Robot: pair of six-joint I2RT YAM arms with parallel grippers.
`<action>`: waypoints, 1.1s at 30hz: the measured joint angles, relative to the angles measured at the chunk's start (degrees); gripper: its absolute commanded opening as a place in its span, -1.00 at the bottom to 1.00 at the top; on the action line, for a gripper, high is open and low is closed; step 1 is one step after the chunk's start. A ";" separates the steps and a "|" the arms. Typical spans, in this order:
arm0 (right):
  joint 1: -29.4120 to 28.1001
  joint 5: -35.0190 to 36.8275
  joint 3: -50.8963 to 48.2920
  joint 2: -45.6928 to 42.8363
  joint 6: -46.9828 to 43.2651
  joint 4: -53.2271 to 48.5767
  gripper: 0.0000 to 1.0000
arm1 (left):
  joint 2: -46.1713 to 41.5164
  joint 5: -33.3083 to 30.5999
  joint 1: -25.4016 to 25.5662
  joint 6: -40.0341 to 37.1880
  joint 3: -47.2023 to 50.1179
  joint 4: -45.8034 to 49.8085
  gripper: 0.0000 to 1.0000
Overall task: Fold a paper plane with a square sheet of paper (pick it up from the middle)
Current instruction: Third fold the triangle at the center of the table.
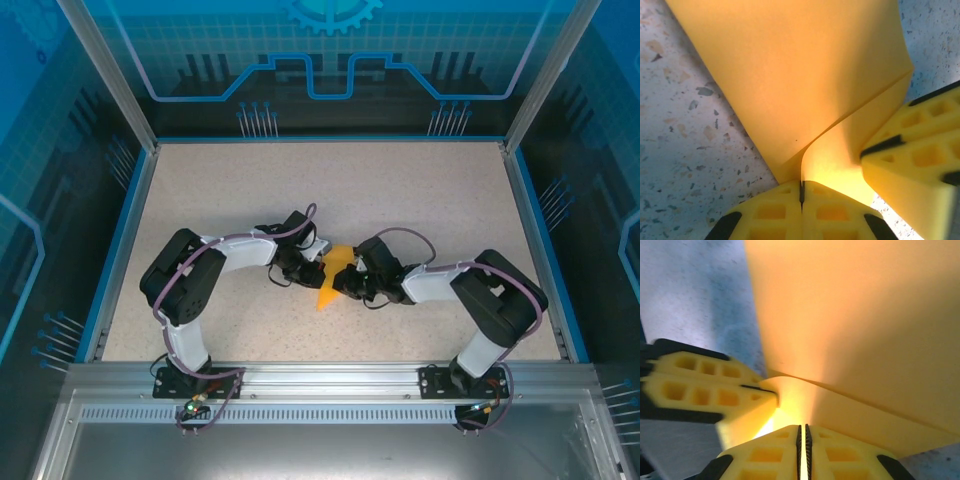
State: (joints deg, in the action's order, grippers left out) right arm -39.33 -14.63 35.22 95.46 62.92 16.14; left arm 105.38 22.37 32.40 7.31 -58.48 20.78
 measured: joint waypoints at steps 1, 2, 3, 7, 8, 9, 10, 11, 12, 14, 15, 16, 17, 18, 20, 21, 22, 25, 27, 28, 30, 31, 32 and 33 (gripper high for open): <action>0.00 0.02 0.00 0.52 0.00 0.07 -0.74 | 0.00 0.00 0.00 0.00 0.00 0.00 -0.99; 0.11 -0.20 0.00 0.63 -0.02 0.22 -0.74 | 0.00 0.00 0.00 -0.02 0.00 0.00 -0.99; 0.13 -0.24 0.00 0.63 -0.02 0.24 -0.74 | 0.00 0.00 0.00 -0.02 -0.02 0.02 -0.99; 0.50 -0.83 0.00 0.52 -0.31 0.24 -0.73 | 0.00 0.00 0.00 -0.02 -0.13 0.17 -0.99; 0.66 -0.87 -0.02 0.33 -0.44 0.17 -0.72 | 0.00 0.00 0.00 -0.02 -0.13 0.20 -0.98; 1.01 -1.01 -0.13 -0.13 -0.59 0.15 -0.72 | 0.00 0.00 0.00 -0.02 -0.15 0.24 -0.98; 1.51 -1.05 -0.33 -0.72 -0.74 0.15 -0.72 | 0.00 0.00 0.00 -0.02 -0.15 0.26 -0.99; 2.21 -1.09 -0.50 -1.44 -1.01 0.13 -0.72 | 0.02 0.00 0.00 -0.02 -0.17 0.28 -0.98; 3.15 -1.29 -0.59 -2.08 -1.29 0.13 -0.72 | 0.02 0.00 0.00 -0.02 -0.17 0.31 -0.99; 5.11 -1.90 -0.63 -2.71 -1.77 0.22 -0.72 | 0.02 0.00 0.00 -0.02 -0.22 0.37 -0.98; 5.92 -2.19 -0.63 -2.73 -1.95 0.24 -0.72 | 0.02 0.00 0.00 -0.02 -0.22 0.37 -0.99; 6.69 -2.54 -0.70 -2.71 -2.14 0.22 -0.72 | 0.07 0.00 0.00 -0.02 -0.22 0.37 -0.99; 7.37 -2.93 -0.79 -2.67 -2.36 0.22 -0.72 | 0.07 0.00 0.00 -0.02 -0.22 0.37 -0.99; 7.78 -3.10 -0.79 -2.54 -2.47 0.22 -0.72 | 0.07 0.00 0.00 -0.02 -0.22 0.37 -0.99; 8.15 -3.65 -0.79 -1.95 -2.62 0.24 -0.72 | 0.07 0.00 0.00 -0.02 -0.24 0.39 -0.98; 8.15 -3.67 -0.79 -1.55 -2.62 0.24 -0.72 | 0.09 0.00 0.00 -0.02 -0.26 0.39 -0.99; 8.15 -3.76 -0.81 -0.94 -2.62 0.22 -0.72 | 0.11 0.00 0.00 -0.02 -0.26 0.39 -0.99; 8.35 -3.76 -1.18 0.37 -2.49 1.01 -0.72 | 0.13 0.00 0.00 -0.02 -0.26 0.39 -0.99; 8.37 -3.82 -1.57 0.44 -2.32 1.92 -0.72 | 0.13 0.00 0.00 -0.02 -0.28 0.39 -0.97; 8.37 -3.82 -1.68 0.39 -2.12 2.16 -0.72 | 0.13 0.00 0.00 -0.02 -0.28 0.39 -0.95; 8.37 -3.78 -1.81 0.20 -2.14 2.27 -0.72 | 0.11 0.00 0.00 0.00 -0.28 0.39 -0.90; 8.35 -3.63 -1.81 0.09 -2.16 1.97 -0.72 | 0.11 0.00 0.00 0.02 -0.31 0.42 -0.84; 8.35 -3.56 -1.79 -0.09 -2.36 1.55 -0.72 | 0.11 0.00 0.00 0.09 -0.31 0.42 -0.78; 8.35 -3.41 -1.79 -0.28 -2.51 1.14 -0.72 | 0.11 0.00 0.02 0.17 -0.31 0.42 -0.70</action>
State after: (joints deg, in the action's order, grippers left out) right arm -30.98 -18.04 33.43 95.18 60.40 17.28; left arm 105.49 22.37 32.42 7.49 -58.78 21.19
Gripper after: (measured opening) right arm 0.138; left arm 0.094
